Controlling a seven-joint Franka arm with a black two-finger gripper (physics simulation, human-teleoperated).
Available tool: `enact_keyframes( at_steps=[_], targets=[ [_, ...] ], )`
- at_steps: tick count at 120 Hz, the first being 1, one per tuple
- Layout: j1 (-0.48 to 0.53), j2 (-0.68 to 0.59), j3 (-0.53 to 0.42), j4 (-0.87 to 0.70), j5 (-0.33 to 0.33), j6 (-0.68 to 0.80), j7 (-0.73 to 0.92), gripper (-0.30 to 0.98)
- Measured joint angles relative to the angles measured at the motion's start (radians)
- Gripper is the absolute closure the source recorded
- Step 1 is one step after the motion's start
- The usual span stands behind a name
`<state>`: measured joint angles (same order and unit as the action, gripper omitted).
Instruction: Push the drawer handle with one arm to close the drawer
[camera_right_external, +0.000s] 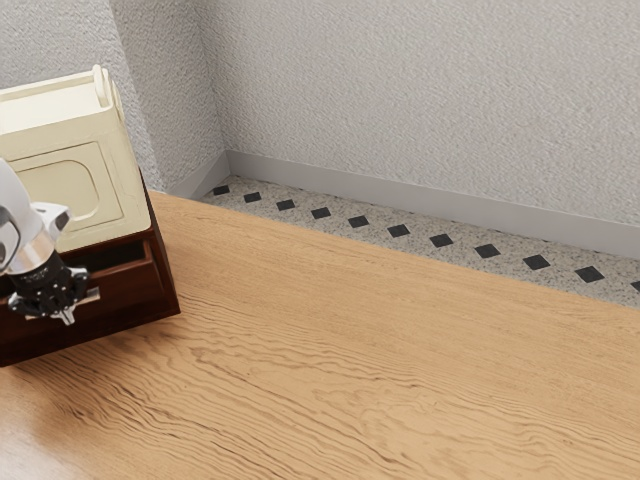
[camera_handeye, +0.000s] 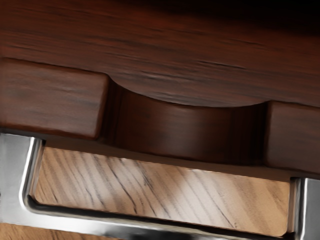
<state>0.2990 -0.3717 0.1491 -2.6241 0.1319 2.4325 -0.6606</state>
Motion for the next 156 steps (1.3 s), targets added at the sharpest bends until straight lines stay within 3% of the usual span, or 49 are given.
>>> enact_keyframes(
  at_steps=[68,88,116,156],
  targets=[
    [-0.001,0.162,0.056,0.146,0.01,0.012,0.004,0.79],
    [-0.021,0.167,0.058,0.152,0.008,0.005,-0.094,0.79],
    [-0.035,0.175,0.058,0.16,0.062,0.0,-0.227,0.79],
    [-0.051,0.184,0.074,0.161,0.191,0.004,-0.346,0.79]
  ],
)
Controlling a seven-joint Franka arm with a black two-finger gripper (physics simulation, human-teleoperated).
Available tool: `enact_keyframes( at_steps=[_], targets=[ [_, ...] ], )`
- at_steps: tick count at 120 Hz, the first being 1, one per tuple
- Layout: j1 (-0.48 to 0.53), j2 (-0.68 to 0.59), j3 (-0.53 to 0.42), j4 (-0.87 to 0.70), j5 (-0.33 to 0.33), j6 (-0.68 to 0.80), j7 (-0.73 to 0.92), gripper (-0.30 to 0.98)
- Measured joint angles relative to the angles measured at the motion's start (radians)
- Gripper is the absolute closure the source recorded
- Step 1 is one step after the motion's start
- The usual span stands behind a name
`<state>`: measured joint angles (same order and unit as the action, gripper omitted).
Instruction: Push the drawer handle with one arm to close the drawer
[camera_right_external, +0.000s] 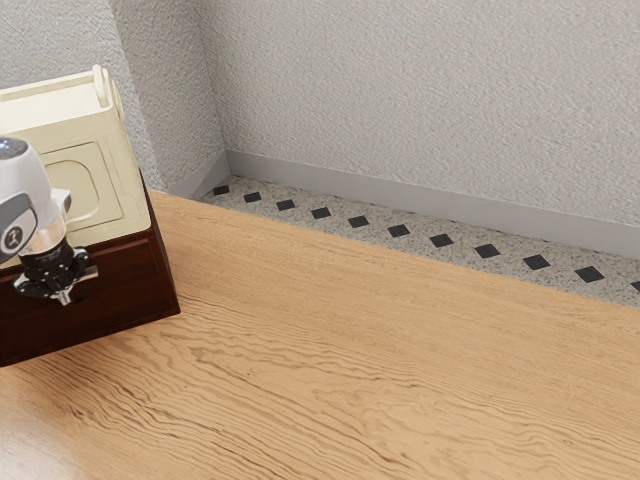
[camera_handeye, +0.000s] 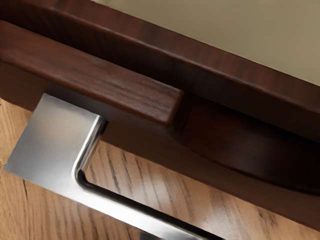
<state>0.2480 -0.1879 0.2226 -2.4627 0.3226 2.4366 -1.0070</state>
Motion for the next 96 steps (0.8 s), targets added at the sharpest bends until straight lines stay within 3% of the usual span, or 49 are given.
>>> enact_keyframes(
  at_steps=[32,74,90,96],
  targets=[
    [0.018,-0.015,0.002,-0.011,0.064,0.021,0.098,0.79],
    [0.019,-0.03,0.003,-0.047,0.073,0.114,0.198,0.79],
    [-0.016,-0.147,0.001,-0.162,0.062,0.122,0.22,0.79],
    [-0.088,-0.221,-0.002,-0.184,0.058,0.09,0.229,0.7]
  ],
)
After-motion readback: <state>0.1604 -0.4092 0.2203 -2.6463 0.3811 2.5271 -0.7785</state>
